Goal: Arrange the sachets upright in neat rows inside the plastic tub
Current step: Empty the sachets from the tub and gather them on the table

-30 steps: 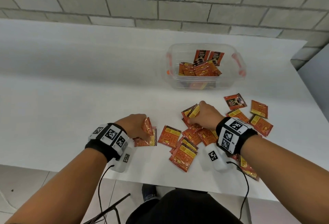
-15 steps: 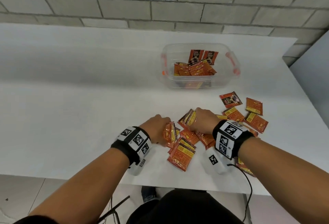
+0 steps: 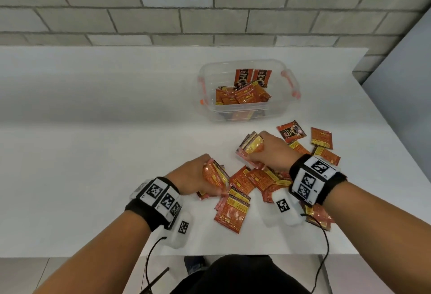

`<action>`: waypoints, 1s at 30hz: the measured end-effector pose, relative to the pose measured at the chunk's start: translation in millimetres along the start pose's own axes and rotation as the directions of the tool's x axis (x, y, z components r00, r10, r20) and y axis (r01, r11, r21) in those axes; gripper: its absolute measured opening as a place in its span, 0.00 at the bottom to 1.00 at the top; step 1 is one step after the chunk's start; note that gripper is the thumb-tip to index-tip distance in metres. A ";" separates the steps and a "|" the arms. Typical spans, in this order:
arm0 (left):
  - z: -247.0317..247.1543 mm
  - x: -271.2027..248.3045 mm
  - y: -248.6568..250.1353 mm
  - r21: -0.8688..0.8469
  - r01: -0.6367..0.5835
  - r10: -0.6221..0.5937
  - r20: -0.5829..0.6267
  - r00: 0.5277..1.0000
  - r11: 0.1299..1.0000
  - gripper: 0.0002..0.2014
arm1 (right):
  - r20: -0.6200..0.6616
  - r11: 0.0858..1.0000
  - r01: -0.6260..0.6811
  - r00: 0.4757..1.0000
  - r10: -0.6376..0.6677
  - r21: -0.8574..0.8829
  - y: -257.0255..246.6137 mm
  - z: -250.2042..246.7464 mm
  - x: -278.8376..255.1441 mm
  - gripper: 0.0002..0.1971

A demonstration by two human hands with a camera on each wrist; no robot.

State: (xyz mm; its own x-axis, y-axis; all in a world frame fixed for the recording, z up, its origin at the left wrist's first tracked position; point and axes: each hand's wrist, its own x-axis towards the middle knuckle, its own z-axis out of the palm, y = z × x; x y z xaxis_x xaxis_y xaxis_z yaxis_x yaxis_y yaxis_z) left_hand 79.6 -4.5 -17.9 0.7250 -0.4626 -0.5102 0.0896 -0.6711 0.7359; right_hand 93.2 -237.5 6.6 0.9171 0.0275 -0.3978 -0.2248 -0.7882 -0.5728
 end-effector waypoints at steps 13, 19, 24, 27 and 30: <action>48.0 13.2 15.1 0.503 -0.229 0.160 0.176 0.971 0.834 0.35 | 0.193 0.865 0.068 0.981 0.034 -0.498 22.0 13.5 -9.2 0.38; 41.3 19.2 15.6 0.545 -0.180 0.181 0.052 0.982 0.819 0.32 | 0.182 0.927 0.059 0.983 0.010 -0.370 18.7 7.8 -7.1 0.33; 25.0 20.5 18.5 0.212 -0.154 0.165 -0.033 0.986 0.965 0.18 | 0.198 0.972 -0.003 0.979 0.050 -0.234 17.1 -0.2 -5.6 0.29; 13.5 24.8 17.6 0.049 -0.127 0.130 -0.080 0.988 0.991 0.16 | 0.203 0.986 -0.042 0.976 0.075 -0.159 16.3 -4.5 -4.7 0.20; 3.7 28.9 21.0 -0.079 -0.130 0.119 -0.134 0.984 0.988 0.15 | 0.177 0.993 -0.065 0.981 0.083 -0.101 12.9 -11.1 -5.2 0.21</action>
State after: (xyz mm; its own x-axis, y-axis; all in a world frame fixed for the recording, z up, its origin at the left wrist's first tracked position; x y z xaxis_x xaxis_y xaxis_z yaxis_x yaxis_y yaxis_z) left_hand 99.8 -34.1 -18.9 0.8154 -0.4572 -0.3552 0.0486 -0.5573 0.8289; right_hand 89.2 -254.6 9.2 0.8226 0.0706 -0.5643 -0.2498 -0.8465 -0.4701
